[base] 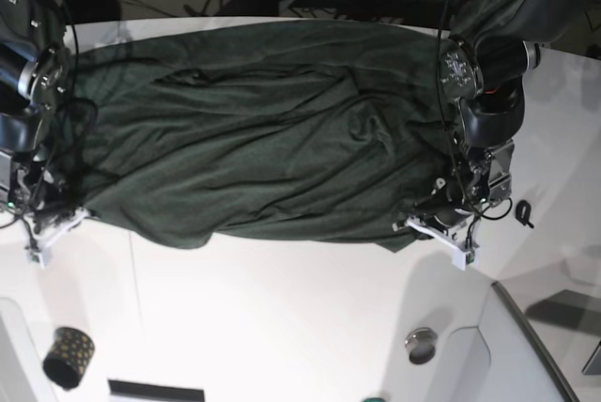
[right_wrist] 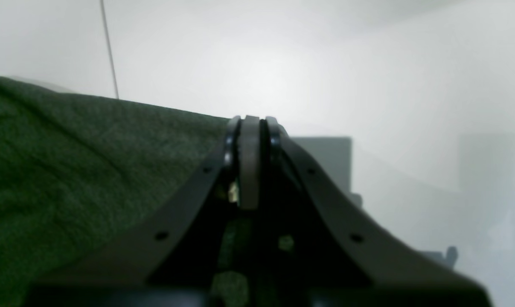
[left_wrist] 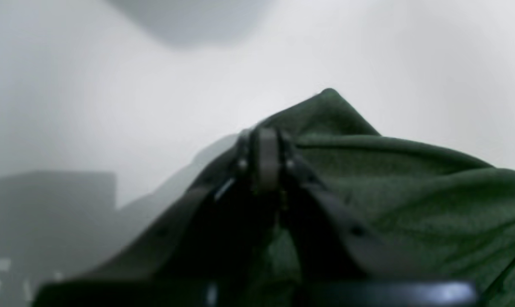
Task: Layout the t-shirt on the table in an organized manner, then fold the t-shirt properly
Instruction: 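Lift the hem edge with both grippers and carry it toward the collar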
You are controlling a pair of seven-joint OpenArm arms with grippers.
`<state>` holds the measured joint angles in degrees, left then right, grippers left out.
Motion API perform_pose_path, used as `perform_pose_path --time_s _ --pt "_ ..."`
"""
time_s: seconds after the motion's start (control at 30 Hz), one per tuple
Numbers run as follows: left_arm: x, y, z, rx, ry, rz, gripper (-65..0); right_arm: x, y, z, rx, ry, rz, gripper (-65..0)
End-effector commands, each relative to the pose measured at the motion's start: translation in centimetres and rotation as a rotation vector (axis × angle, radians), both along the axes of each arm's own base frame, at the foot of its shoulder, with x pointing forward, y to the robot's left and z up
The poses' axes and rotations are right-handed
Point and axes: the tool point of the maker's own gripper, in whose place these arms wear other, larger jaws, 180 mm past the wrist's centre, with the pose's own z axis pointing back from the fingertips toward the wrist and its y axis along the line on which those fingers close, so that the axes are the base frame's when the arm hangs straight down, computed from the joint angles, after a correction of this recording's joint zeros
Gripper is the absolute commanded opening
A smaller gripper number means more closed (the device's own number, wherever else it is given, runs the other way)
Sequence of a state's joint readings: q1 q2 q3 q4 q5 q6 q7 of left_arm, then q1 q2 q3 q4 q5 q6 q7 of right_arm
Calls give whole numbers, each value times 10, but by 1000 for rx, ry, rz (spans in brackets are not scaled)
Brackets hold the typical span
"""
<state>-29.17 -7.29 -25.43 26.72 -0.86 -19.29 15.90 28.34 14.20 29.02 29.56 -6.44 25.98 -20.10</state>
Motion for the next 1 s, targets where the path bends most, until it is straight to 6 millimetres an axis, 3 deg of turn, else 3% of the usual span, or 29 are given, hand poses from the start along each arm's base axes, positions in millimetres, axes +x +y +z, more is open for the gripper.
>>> perform_pose_path --time_s 0.0,0.13,0.43,0.67,0.97 --pt "10 4 11 12 -17 -2 -650 19 -12 21 -18 -67 -17 -636" --pt "12 11 18 37 -14 -11 -650 19 -12 21 -18 -67 -17 -636" --pt "30 33 68 121 -32 -28 -650 23 2 20 2 -72 -6 -636" --pt "24 46 90 176 -44 -27 -650 35 -17 52 -78 -166 -8 -636" --pt "8 48 78 185 -5 -32 -650 38 -12 76 -105 -243 93 -636"
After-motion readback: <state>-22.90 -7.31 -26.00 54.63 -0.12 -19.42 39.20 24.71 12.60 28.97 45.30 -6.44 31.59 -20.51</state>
